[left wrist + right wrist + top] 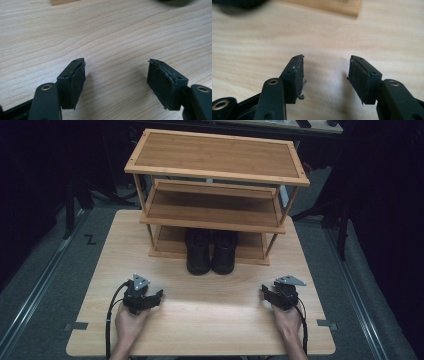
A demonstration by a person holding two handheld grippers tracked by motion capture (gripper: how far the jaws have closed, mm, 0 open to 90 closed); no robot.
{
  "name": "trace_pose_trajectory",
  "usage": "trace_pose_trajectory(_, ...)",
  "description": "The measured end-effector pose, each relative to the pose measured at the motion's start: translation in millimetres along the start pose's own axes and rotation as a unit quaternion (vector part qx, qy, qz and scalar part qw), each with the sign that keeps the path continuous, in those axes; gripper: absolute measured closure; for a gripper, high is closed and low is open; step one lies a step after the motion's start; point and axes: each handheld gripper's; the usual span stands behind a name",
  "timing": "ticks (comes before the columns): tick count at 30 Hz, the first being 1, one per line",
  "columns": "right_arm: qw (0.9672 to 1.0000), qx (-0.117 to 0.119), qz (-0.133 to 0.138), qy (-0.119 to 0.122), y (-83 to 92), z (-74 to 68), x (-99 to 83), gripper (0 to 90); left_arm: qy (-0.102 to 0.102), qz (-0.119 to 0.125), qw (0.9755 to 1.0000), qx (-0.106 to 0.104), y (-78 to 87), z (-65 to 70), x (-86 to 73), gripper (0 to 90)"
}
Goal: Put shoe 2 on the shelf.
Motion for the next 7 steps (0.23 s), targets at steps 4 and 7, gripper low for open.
trace_pose_trajectory(4, 1.0, 0.003, -0.002, 0.006, 1.1, -1.1, -1.3, 43.4, 0.0, 0.0, 1.0, 0.0, 0.0, 0.0, 0.0, 31.1)
trace_pose_trajectory(7, 1.0, 0.003, -0.003, 0.005, 1.0, -0.9, -1.3, 42.3, 0.0, 0.0, 1.0, 0.0, 0.0, 0.0, 0.0, 31.2)
Point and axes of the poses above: each handheld gripper's, and its own axes: y roughly backward along the jaws, x roughly out of its top, z roughly to its right, and after that the axes turned 5 degrees about x, right-handed
